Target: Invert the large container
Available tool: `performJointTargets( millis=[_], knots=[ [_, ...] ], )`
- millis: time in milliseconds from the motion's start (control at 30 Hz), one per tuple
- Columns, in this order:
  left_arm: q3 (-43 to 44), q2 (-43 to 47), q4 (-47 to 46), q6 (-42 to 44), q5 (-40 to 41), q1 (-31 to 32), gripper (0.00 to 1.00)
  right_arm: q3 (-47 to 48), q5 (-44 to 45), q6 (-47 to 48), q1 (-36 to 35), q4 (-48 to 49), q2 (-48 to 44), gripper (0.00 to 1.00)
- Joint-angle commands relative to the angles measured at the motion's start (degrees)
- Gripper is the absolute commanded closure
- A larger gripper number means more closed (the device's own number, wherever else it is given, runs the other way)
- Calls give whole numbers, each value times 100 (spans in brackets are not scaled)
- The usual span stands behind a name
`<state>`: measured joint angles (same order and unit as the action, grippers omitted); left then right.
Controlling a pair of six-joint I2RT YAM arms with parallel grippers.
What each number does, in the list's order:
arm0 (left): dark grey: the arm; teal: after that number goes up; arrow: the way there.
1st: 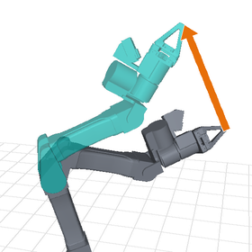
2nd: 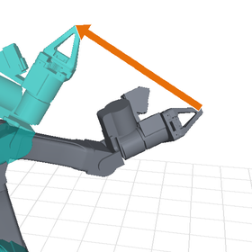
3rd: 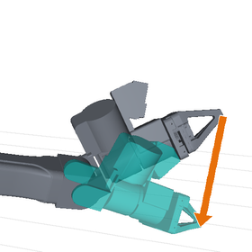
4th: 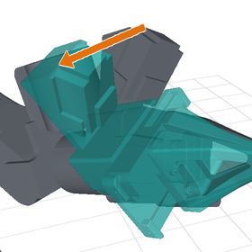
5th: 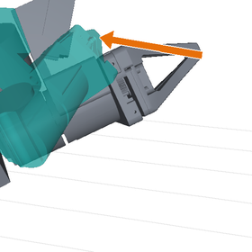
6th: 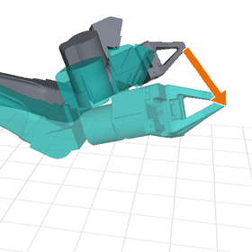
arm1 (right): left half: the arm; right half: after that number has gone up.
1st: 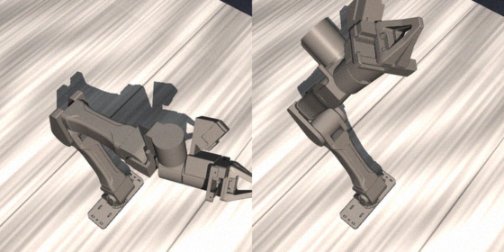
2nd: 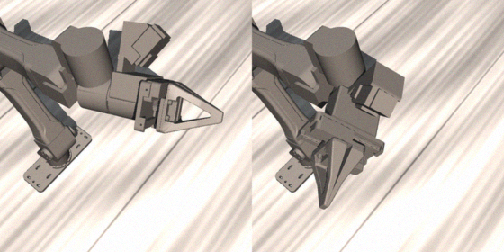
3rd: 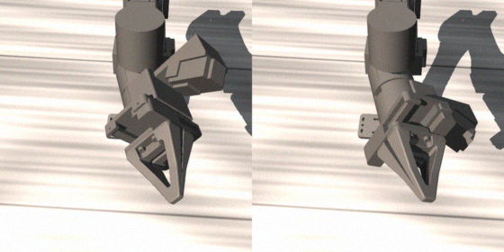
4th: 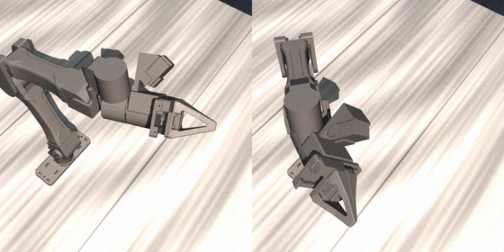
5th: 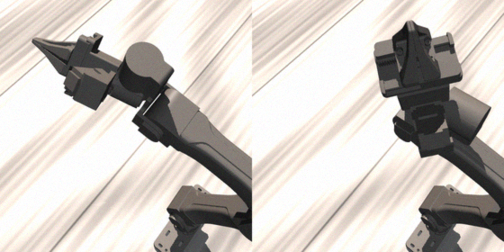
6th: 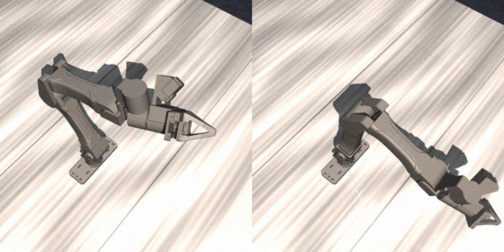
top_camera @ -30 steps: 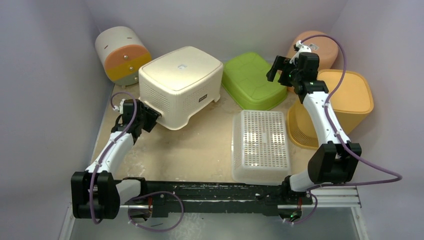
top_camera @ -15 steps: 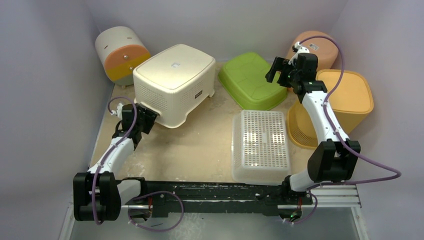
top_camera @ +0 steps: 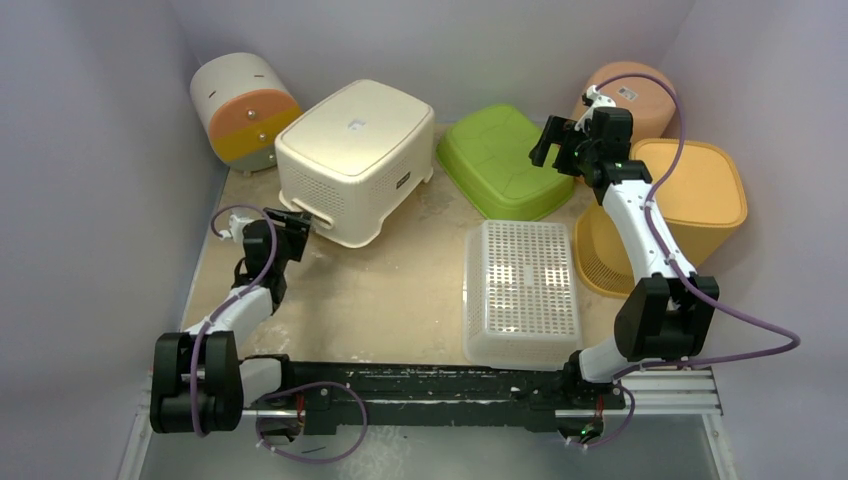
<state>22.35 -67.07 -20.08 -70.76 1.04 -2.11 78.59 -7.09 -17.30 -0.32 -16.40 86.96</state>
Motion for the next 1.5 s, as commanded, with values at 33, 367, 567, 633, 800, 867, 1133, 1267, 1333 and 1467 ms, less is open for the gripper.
performJointTargets(
  millis=[33,367,567,633,800,867,1133,1267,1333,1467],
  knots=[
    [-14,235,-1684,-479,-242,-136,37,64,-60,42,23,85,-67,0],
    [63,406,-1216,-471,-307,-206,37,43,28,86,23,113,-65,0],
    [1156,215,1303,740,-462,-202,36,47,156,216,-6,80,-139,0],
    [1697,98,2257,1351,-502,-202,36,66,147,226,-64,53,-148,0],
    [2885,57,4281,2597,-206,-189,36,245,206,266,-304,-25,-145,0],
    [3183,179,4697,2809,-52,-157,36,358,392,369,-496,-54,-129,0],
    [4530,85,4949,3243,903,859,35,1472,478,729,-1694,-432,299,0],
    [5973,-954,5348,3765,1113,1422,34,2222,782,1107,-2430,-733,752,0],
    [6529,-1360,5404,3981,1112,1606,34,2487,941,1275,-2696,-794,957,0],
    [7137,-1795,5449,4341,1367,1787,33,2588,986,1208,-2762,-719,1079,0]
  ],
)
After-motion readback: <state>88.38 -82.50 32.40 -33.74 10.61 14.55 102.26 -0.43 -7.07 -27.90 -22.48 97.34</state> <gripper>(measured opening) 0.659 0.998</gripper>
